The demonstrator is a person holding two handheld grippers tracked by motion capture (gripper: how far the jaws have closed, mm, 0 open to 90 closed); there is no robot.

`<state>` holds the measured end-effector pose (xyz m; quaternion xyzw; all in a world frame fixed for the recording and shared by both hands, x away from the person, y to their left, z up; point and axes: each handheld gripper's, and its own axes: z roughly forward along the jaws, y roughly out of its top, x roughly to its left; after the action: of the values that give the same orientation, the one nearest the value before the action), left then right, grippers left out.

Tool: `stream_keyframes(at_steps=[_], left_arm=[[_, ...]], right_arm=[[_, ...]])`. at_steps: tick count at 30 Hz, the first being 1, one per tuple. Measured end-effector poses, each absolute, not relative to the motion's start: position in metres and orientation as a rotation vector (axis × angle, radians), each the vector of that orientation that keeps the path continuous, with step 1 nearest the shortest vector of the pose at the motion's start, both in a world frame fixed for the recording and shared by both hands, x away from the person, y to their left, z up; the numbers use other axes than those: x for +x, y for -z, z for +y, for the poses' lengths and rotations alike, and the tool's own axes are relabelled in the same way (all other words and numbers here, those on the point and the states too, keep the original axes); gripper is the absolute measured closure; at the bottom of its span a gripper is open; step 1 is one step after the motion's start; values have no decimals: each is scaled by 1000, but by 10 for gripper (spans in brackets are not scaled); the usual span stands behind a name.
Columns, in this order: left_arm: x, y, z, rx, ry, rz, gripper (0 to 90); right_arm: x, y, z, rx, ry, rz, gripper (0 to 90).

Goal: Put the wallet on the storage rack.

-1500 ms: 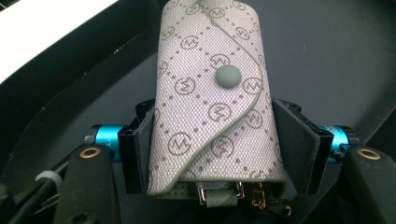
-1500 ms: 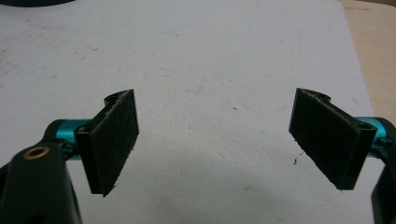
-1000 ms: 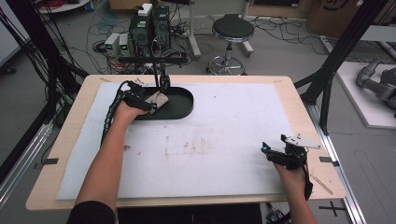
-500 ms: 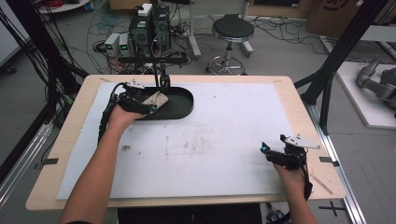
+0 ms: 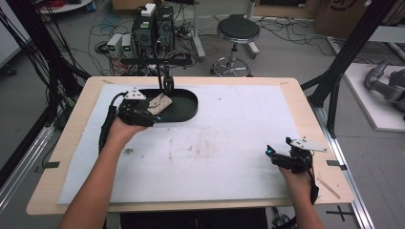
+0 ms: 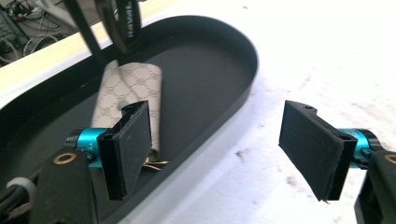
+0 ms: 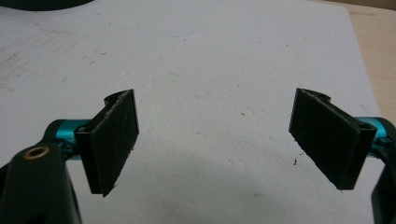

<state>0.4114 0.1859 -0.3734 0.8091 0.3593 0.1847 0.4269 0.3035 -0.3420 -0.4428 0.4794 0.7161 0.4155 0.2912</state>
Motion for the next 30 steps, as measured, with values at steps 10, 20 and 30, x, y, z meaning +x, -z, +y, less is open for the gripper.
stream_keyframes(at_steps=[10,20,30], left_arm=[[382,384,176,1993,-462,863,240],[351,393,171,1901,-444,831,234],[331,418,172,1867,-433,859,225]], right_arm=[[306,444,-342,1280,-1112,1914,162],[308,445,-342,1275,-1119,1923,162],[308,445,-341,1264,-1124,1927,162]])
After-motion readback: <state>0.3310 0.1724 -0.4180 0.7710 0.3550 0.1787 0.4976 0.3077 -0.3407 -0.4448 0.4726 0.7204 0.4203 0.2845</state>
